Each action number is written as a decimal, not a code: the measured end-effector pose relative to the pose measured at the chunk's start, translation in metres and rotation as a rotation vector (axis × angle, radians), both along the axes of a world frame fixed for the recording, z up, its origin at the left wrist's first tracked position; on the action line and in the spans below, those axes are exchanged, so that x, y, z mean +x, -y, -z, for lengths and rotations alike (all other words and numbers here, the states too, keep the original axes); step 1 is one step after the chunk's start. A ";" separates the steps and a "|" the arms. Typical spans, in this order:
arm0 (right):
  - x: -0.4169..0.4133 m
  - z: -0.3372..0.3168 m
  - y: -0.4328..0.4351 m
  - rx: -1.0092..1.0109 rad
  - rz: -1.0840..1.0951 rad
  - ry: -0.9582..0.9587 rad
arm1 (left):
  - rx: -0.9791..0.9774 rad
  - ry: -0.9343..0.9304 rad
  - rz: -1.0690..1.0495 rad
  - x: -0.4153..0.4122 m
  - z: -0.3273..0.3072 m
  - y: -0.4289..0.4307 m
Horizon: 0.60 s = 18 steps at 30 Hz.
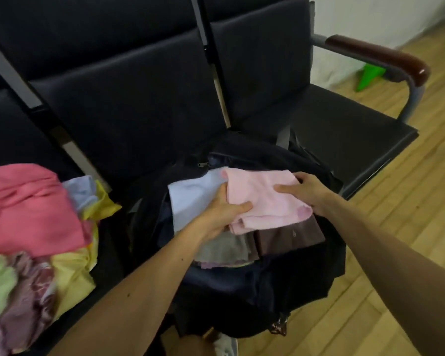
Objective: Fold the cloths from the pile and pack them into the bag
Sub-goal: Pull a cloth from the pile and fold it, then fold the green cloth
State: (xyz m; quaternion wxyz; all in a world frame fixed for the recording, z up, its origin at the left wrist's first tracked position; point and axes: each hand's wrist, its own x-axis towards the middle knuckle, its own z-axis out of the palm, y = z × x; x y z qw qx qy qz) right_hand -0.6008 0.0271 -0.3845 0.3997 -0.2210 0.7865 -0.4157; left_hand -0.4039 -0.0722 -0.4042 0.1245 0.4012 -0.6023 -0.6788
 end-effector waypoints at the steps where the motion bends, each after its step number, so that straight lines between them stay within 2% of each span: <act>1: -0.004 0.007 0.007 0.007 -0.008 -0.022 | -0.029 0.017 0.008 -0.006 0.008 0.004; 6: -0.027 0.033 0.040 -0.014 -0.055 -0.271 | -0.119 0.030 0.025 -0.029 0.036 0.033; 9: -0.034 0.053 0.048 0.070 -0.095 -0.433 | -0.200 0.111 0.051 -0.034 0.056 0.041; 14: -0.034 0.068 0.054 0.142 -0.125 -0.520 | -0.324 0.204 0.093 -0.043 0.066 0.032; 18: -0.030 0.060 0.050 0.336 -0.228 -0.521 | -0.246 0.219 0.112 -0.039 0.056 0.030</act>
